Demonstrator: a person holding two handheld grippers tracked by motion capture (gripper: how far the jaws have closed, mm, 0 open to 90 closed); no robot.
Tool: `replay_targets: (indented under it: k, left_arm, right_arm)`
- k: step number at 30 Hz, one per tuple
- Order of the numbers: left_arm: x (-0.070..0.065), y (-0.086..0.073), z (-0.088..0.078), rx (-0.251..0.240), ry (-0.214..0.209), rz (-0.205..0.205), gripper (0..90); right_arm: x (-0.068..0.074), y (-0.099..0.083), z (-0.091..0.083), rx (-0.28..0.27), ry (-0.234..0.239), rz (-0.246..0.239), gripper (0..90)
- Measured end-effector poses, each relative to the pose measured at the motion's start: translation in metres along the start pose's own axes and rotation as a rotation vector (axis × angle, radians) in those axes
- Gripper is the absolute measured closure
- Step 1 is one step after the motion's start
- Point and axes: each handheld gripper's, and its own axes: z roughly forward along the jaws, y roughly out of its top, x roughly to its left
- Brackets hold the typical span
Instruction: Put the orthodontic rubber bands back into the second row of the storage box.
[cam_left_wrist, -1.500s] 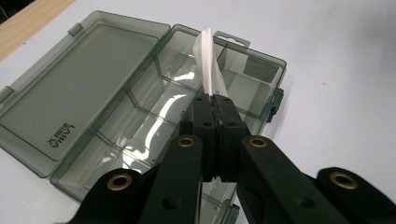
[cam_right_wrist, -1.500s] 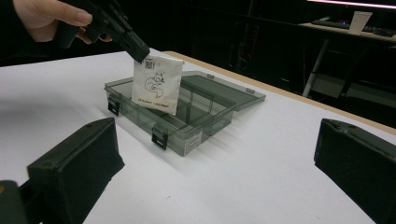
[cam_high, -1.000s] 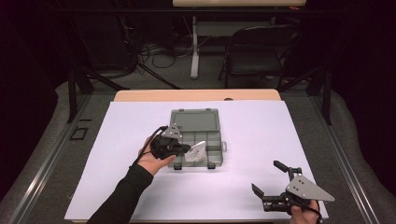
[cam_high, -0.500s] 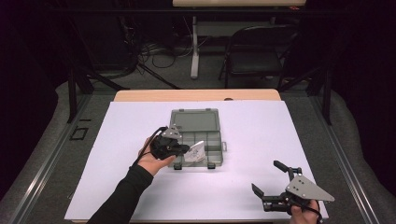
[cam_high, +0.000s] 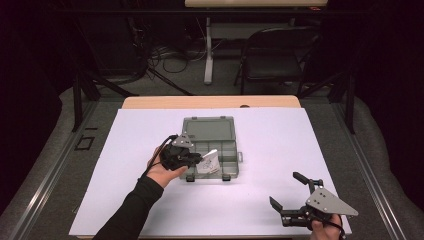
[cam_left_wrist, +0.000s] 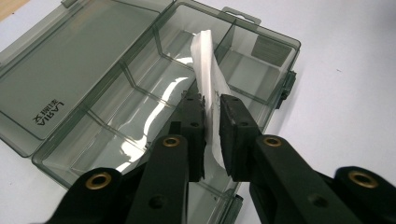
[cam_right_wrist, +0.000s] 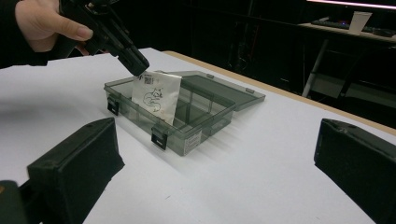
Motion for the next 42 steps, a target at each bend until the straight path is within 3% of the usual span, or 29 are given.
replay_targets:
  k: [18,34,38,42]
  left_arm:
    - [0.008,-0.003,-0.003,-0.018,0.086,-0.06,47.8]
    - [0.01,-0.005,-0.007,-0.029,0.092,-0.099,46.4]
    - [0.009,-0.004,-0.012,-0.047,0.112,-0.112,46.2]
    - [0.009,-0.005,-0.02,-0.084,0.13,-0.121,45.6]
  right_arm:
    - [0.0,0.0,0.0,0.007,-0.001,-0.001,0.0]
    - [0.0,0.0,0.0,-0.002,-0.002,0.001,0.0]
    - [0.0,0.0,0.001,-0.014,-0.005,0.002,0.0]
    - [0.0,0.0,-0.001,0.011,0.003,0.0,0.0]
